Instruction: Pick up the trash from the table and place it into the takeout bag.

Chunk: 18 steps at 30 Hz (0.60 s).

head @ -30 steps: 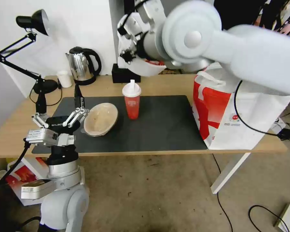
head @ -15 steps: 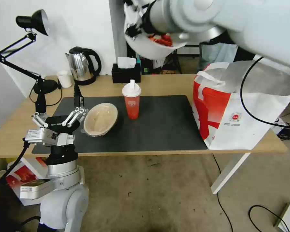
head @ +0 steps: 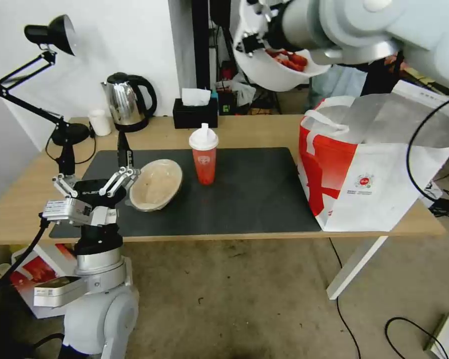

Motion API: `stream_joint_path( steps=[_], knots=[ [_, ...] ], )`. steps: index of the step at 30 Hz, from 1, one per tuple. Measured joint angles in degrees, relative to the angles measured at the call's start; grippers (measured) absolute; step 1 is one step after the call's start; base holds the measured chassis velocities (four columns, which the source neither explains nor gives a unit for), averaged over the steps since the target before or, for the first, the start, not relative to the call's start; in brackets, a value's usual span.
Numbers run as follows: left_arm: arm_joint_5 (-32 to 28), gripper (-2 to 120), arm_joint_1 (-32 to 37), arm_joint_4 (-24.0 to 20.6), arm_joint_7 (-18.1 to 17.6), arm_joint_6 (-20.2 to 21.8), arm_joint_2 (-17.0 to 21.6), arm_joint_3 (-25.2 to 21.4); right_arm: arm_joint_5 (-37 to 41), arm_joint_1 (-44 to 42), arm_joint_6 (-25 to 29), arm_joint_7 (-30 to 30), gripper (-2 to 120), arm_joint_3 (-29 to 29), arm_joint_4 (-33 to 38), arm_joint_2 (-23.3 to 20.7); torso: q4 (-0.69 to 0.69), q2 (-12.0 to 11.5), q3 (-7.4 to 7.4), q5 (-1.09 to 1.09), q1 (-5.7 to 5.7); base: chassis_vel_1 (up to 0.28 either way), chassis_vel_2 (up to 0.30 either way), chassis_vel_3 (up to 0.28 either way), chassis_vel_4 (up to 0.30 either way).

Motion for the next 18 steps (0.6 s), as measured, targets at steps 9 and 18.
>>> stream_joint_path(
  steps=[9, 18],
  knots=[
    [-0.6, 100, -0.2, 0.1, 0.0, 0.0, 1.2, 0.0, -2.5, -1.4, 0.0, -1.3, 0, -0.8, -0.3, -5.5, 0.0, 0.0, 0.0, 0.01, 0.0, 0.0, 0.0, 0.0, 0.0],
    [-0.9, 100, -1.0, 1.0, 0.0, 0.1, 1.6, 0.5, -2.2, -2.4, 0.0, -1.9, 0, 2.3, -1.3, -8.6, 0.01, 0.0, 0.0, -0.02, 0.0, 0.0, 0.0, 0.0, 0.0]
  ],
)
